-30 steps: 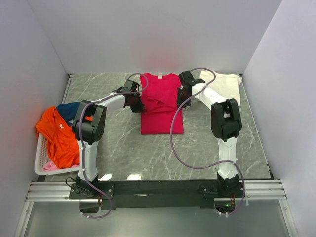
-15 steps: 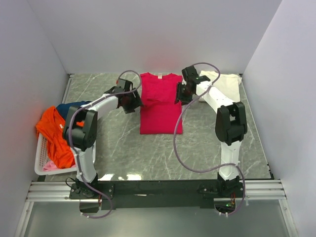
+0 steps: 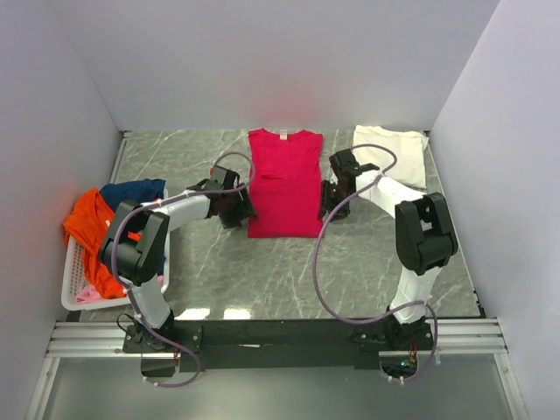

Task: Fold and stack the t-shirts
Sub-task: Fold the tshirt

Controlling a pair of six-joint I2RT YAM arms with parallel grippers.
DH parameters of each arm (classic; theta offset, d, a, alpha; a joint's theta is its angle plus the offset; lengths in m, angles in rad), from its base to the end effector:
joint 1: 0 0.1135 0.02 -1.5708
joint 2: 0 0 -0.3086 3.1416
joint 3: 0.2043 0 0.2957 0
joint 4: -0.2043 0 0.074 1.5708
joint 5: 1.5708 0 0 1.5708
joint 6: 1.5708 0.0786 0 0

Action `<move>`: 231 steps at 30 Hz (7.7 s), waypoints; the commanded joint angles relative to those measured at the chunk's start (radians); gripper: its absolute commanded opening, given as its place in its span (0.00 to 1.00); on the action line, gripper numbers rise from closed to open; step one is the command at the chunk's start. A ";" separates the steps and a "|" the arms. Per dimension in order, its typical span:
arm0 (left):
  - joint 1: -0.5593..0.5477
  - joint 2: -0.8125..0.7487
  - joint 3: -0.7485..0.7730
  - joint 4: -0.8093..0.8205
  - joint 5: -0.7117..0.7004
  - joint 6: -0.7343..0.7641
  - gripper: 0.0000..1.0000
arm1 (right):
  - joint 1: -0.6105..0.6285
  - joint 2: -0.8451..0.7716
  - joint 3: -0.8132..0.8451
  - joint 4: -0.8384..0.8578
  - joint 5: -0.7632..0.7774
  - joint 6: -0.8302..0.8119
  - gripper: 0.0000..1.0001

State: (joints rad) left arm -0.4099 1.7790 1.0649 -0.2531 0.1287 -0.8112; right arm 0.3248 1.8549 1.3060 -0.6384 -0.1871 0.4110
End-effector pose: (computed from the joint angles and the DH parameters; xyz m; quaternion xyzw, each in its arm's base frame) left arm 0.3886 -0.1799 0.1460 -0.1712 0.9375 -0.2204 0.2078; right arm 0.4137 0.1547 0.1696 0.0243 0.9772 0.1538 0.1441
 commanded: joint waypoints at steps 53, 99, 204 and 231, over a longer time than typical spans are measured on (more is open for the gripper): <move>-0.095 -0.127 -0.088 -0.037 -0.126 -0.098 0.58 | 0.033 -0.008 -0.214 0.121 -0.086 0.052 0.05; -0.136 -0.168 -0.158 -0.078 -0.104 -0.042 0.00 | 0.033 -0.160 -0.263 0.062 -0.080 0.051 0.00; 0.122 0.143 0.509 -0.276 -0.066 -0.014 0.67 | -0.010 0.371 0.874 -0.231 -0.043 -0.074 0.56; 0.023 0.051 0.173 -0.101 0.048 -0.040 0.63 | -0.136 0.020 0.164 0.063 -0.296 -0.193 0.89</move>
State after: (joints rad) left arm -0.3809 1.8175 1.2301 -0.4011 0.1604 -0.8371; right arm 0.2016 1.9205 1.4834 -0.6323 -0.4427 0.2420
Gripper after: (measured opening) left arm 0.639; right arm 0.889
